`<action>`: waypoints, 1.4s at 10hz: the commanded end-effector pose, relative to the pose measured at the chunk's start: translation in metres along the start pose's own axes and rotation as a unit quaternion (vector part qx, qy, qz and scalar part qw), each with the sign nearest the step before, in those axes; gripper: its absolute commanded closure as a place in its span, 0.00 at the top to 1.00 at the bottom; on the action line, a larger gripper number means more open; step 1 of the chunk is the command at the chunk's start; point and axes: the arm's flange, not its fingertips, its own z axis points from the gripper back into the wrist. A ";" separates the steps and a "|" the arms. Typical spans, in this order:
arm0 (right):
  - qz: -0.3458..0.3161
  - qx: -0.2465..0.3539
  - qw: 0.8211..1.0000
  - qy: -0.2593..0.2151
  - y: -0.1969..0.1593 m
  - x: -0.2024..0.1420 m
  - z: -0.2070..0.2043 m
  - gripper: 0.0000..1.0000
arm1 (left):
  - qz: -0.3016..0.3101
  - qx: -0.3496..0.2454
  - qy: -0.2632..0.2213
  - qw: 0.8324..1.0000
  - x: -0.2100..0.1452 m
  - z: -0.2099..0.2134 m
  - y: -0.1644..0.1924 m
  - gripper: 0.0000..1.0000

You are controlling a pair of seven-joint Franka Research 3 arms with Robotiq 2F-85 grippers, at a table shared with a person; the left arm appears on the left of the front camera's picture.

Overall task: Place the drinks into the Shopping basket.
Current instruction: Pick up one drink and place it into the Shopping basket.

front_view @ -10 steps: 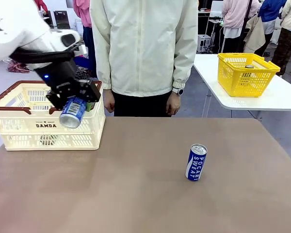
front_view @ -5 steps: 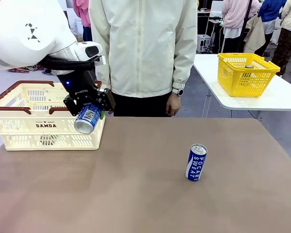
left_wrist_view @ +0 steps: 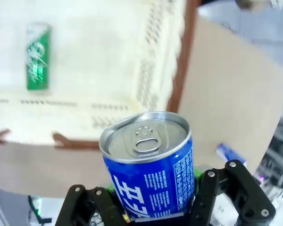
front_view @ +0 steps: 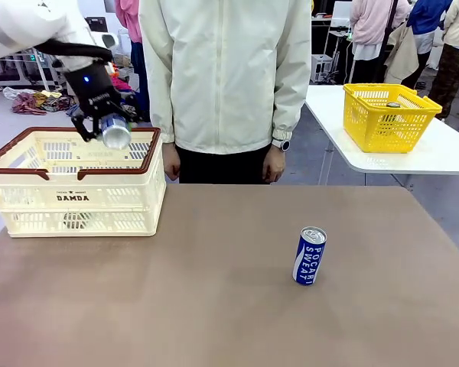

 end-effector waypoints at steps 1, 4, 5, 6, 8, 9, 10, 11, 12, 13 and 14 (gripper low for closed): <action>0.007 0.002 1.000 0.004 0.000 -0.001 0.002 1.00 | 0.025 0.030 -0.014 0.999 0.030 -0.011 -0.013 0.00; 0.007 0.002 1.000 0.004 0.000 -0.001 0.002 1.00 | 0.043 0.080 -0.080 0.993 0.072 -0.059 0.002 0.00; 0.007 0.002 1.000 0.004 0.000 -0.001 0.002 1.00 | 0.021 0.103 -0.081 0.991 0.079 -0.071 0.005 0.00; 0.007 0.002 1.000 0.004 0.000 -0.001 0.002 1.00 | 0.016 0.122 -0.073 0.990 0.083 -0.082 0.008 0.00; 0.007 0.002 1.000 0.004 0.000 -0.001 0.002 1.00 | 0.009 0.140 -0.052 0.989 0.084 -0.099 0.013 0.00; 0.007 0.002 1.000 0.004 0.000 -0.001 0.002 1.00 | 0.002 0.152 -0.040 0.988 0.083 -0.108 0.016 0.00; 0.007 0.002 1.000 0.004 0.000 -0.001 0.002 1.00 | -0.006 0.151 -0.025 0.988 0.083 -0.117 0.021 0.00; 0.007 0.002 1.000 0.004 0.000 -0.001 0.002 1.00 | -0.003 0.149 -0.014 0.989 0.084 -0.125 0.025 0.00; 0.007 0.002 1.000 0.004 0.000 -0.001 0.002 1.00 | 0.000 0.144 -0.005 0.990 0.085 -0.133 0.030 0.00; 0.007 0.002 1.000 0.004 0.000 -0.001 0.002 1.00 | 0.002 0.143 0.003 0.990 0.087 -0.140 0.033 0.00; 0.007 0.002 1.000 0.004 0.000 -0.001 0.002 1.00 | 0.003 0.137 0.007 0.991 0.088 -0.142 0.034 0.00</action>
